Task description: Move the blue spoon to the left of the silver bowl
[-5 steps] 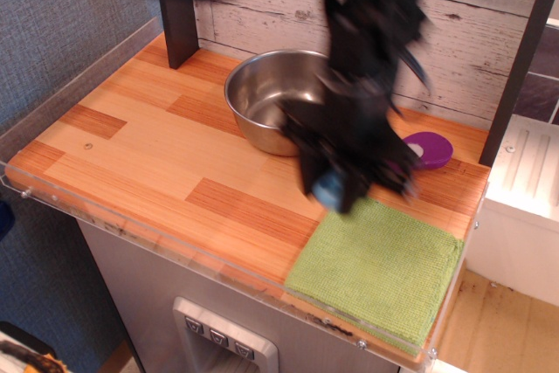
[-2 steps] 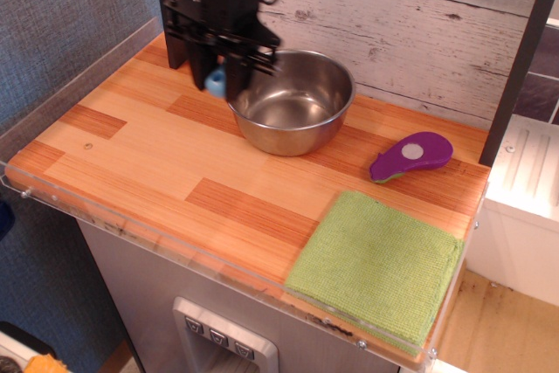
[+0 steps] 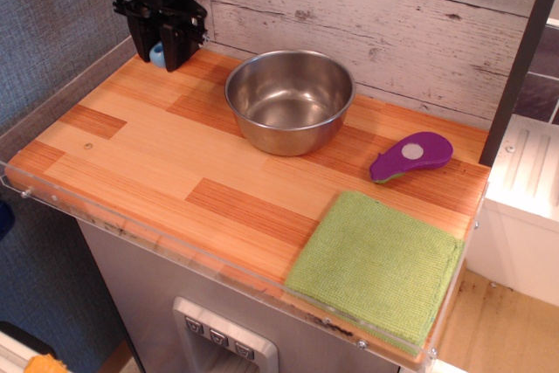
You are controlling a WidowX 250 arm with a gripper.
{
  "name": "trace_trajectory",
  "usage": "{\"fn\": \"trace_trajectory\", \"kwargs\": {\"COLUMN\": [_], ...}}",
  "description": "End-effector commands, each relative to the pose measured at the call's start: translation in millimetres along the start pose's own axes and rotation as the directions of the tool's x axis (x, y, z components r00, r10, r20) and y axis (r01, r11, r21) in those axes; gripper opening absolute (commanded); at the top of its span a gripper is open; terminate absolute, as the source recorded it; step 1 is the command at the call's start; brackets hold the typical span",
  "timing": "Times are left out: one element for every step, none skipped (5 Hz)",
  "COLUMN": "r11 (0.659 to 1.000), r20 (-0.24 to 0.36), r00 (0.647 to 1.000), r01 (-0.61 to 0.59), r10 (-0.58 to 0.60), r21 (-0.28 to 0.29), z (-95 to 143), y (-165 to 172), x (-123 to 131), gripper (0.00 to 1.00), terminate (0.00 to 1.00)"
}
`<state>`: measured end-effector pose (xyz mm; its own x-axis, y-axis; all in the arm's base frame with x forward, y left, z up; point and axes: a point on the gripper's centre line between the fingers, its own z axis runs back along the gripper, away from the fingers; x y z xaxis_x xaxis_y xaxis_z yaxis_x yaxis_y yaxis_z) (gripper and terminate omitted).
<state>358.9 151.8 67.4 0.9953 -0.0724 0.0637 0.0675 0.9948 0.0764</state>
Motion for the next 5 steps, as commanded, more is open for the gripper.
{"fn": "trace_trajectory", "kwargs": {"r11": [0.994,0.994,0.998,0.999,0.999], "r20": [0.03,0.011,-0.006,-0.015,-0.017], "r00": [0.994,0.994,0.998,0.999,0.999], "r01": [0.109,0.111,0.058,0.046,0.051], "r10": [-0.108,-0.11,-0.058,-0.046,-0.051], "r21": [-0.027,-0.017,-0.006,-0.005,0.001], "z": [6.0,-1.0,-4.9,-4.6,1.2], "y": [-10.2,-14.4,-5.5,-1.9,-2.0], "x": [0.0,-4.8,-10.2,-11.7,-15.0], "gripper": [0.0,0.0,1.0,1.0,1.0], "terminate": [0.0,0.0,0.0,0.0,0.0]}}
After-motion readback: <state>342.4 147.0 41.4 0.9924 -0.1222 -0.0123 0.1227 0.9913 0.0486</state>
